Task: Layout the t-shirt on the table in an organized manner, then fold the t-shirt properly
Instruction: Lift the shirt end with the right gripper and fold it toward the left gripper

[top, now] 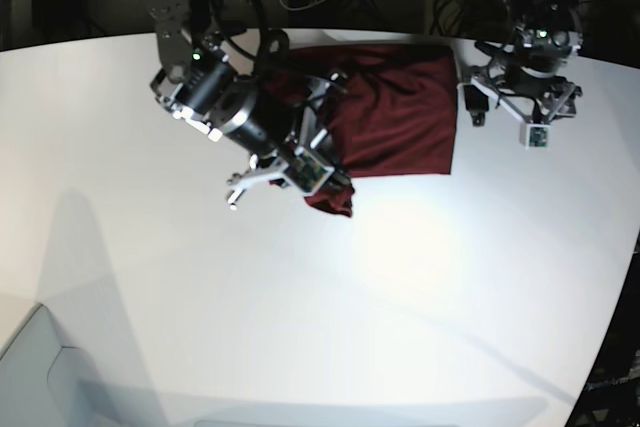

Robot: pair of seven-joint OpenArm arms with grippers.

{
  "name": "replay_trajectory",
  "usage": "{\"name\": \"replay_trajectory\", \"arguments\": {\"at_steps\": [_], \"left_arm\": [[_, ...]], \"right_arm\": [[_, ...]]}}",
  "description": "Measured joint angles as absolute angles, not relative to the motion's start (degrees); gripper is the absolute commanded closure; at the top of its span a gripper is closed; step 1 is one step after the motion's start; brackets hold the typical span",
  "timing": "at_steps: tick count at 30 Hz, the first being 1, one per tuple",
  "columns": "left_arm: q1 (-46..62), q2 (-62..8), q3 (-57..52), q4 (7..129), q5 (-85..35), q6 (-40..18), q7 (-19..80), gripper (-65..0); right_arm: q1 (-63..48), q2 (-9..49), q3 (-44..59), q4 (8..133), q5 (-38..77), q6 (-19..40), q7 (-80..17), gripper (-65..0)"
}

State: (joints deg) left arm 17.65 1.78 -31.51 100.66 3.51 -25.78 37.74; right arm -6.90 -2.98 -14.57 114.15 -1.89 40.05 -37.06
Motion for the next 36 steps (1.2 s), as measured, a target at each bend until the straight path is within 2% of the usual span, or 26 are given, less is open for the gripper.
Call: {"name": "replay_trajectory", "arguments": {"at_steps": [2,5,7,13,19,26,36], "left_arm": [[17.56,0.25,-31.81,100.62,4.03,-25.74,38.46,-48.6],[16.29,0.03,-31.79,99.37,3.53,-25.32,39.27,-30.4],[15.86,0.21,-31.64,98.21,3.33,-25.8,41.15,-20.9],[10.9,0.93,-31.22,92.12,3.18,-25.54,42.59,0.0],[7.03,1.58,-31.27,87.68,2.22,-25.41,42.33,0.0],[6.92,0.91,-28.75,86.94,2.48,-24.95,41.25,0.0],[7.11,1.13,-28.27,87.05,2.39,-24.69,40.93,0.0]], "right_arm": [[-6.37,-4.45,-14.57,114.15,-2.31,40.05,-37.1,0.0],[-6.26,-5.78,-14.81,114.1,-2.26,40.05,-37.04,0.0],[-6.37,-6.85,-14.87,114.08,-2.28,40.05,-37.15,0.0],[-5.52,-7.31,-16.82,114.04,-2.7,40.05,-37.74,0.0],[-5.54,-7.44,-18.96,111.02,-2.5,40.05,-37.23,0.0],[-5.06,-7.46,-27.55,107.07,-2.31,40.07,-36.88,0.0],[2.31,-8.27,-32.82,95.57,-2.2,40.07,-36.64,0.0]]}}
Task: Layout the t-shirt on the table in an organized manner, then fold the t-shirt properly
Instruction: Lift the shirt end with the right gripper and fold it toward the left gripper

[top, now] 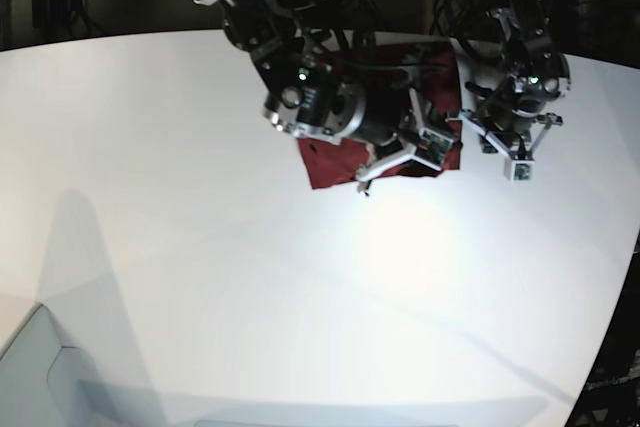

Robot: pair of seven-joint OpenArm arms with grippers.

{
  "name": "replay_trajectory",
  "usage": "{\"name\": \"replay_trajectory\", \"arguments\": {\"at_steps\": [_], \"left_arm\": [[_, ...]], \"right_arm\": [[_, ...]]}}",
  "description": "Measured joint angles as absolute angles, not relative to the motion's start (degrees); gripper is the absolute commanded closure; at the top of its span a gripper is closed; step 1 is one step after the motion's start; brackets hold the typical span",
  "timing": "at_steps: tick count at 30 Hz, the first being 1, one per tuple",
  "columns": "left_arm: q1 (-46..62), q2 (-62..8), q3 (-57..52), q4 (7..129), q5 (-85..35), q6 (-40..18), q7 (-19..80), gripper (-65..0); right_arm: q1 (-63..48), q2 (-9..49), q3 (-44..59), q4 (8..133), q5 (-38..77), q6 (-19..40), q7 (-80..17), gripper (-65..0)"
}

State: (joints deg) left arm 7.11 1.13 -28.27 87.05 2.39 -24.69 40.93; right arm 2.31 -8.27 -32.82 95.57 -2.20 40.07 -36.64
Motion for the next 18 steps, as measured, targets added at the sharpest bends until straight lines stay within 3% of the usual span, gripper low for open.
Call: {"name": "replay_trajectory", "arguments": {"at_steps": [18], "left_arm": [[7.79,1.28,-28.4,87.33,1.65,-24.73,40.49,0.0]], "right_arm": [[8.34,-8.25,-32.4,91.92,-2.13,40.05,-36.23,0.0]]}}
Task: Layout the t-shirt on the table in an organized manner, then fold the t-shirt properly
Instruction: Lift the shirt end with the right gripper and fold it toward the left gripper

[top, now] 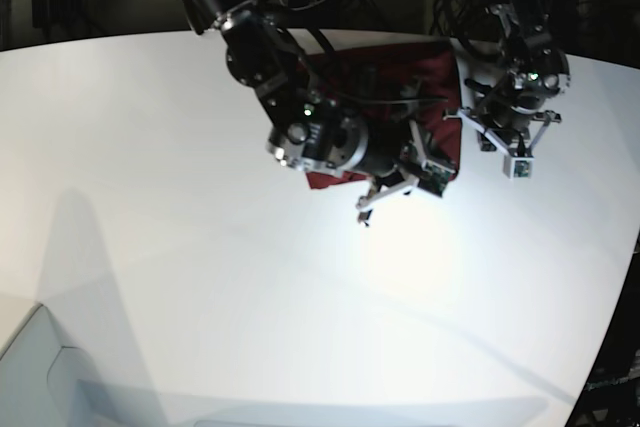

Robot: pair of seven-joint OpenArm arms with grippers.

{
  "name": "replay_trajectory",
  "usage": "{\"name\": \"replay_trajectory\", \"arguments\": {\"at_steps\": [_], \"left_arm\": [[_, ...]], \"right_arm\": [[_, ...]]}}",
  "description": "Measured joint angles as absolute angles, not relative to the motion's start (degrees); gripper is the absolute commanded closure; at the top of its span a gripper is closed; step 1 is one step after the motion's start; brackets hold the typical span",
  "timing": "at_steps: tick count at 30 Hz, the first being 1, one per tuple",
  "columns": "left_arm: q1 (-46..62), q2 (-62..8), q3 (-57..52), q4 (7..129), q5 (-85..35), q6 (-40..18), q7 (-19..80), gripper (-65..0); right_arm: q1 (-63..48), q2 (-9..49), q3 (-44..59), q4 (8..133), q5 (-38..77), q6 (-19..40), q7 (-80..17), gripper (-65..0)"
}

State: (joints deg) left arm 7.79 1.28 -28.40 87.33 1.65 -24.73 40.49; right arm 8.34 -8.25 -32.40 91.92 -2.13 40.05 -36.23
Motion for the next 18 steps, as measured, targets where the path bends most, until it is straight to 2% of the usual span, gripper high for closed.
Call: {"name": "replay_trajectory", "arguments": {"at_steps": [7,18], "left_arm": [[7.75,1.26,-28.34,87.33,1.78,-24.73,40.49,0.0],[7.62,1.28,-28.34,87.33,1.83,-24.77,40.71,0.0]], "right_arm": [[8.16,-8.25,-32.45,95.57,-1.65,40.05,-34.61,0.0],[7.31,-8.27,-35.68,90.19,-1.63,40.05,-34.2,0.0]]}}
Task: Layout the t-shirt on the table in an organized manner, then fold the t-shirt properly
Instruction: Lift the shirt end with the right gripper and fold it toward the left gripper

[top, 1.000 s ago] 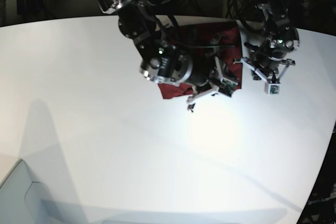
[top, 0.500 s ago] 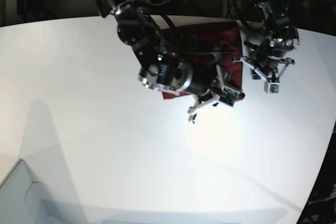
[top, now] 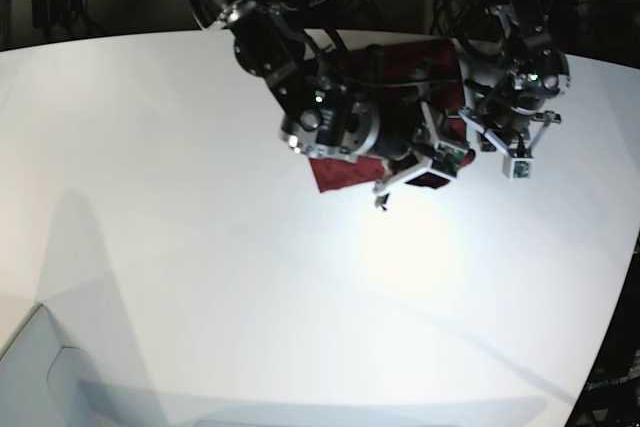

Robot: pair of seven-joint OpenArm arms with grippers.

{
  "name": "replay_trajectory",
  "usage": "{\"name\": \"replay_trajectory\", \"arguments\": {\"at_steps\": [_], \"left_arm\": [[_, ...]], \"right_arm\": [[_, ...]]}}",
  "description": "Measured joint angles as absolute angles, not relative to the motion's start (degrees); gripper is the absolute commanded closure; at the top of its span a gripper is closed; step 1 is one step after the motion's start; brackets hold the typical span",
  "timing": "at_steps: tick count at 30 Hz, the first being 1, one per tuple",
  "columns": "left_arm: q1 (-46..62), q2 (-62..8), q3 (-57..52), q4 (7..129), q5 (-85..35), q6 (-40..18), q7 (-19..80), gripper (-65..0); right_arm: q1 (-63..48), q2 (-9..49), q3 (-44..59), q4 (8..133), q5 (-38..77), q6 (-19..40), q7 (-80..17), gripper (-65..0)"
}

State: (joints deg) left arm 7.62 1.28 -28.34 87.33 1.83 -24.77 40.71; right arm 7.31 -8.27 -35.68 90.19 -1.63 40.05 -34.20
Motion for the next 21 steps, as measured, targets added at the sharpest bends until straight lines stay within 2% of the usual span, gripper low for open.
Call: {"name": "replay_trajectory", "arguments": {"at_steps": [3,5,10,13,16,21], "left_arm": [[7.6,1.28,-28.38,87.33,1.83,-24.8,40.73,0.0],[7.62,1.28,-28.4,87.33,1.8,-24.86,40.71,0.0],[7.62,1.28,-28.4,87.33,1.8,-24.86,40.71,0.0],[7.62,1.26,-28.4,87.31,1.78,-24.88,40.73,0.0],[7.64,1.13,-28.4,87.31,1.61,-24.91,40.71,0.0],[7.66,1.13,-28.45,87.31,1.58,-25.08,40.69,0.0]], "right_arm": [[7.75,-8.23,-35.7,88.14,-1.87,40.07,-34.35,-0.5],[8.01,-8.25,-35.77,87.96,-1.89,40.05,-34.87,-5.4],[7.53,-8.1,-37.52,90.5,-2.28,40.03,-34.92,-22.6],[4.99,-8.14,-38.11,95.26,-2.02,40.03,-34.76,-29.0],[2.61,-8.14,-38.17,100.9,-1.96,40.05,-34.83,-33.1],[1.39,-6.28,-35.77,104.33,-1.45,40.05,-33.69,-34.6]]}}
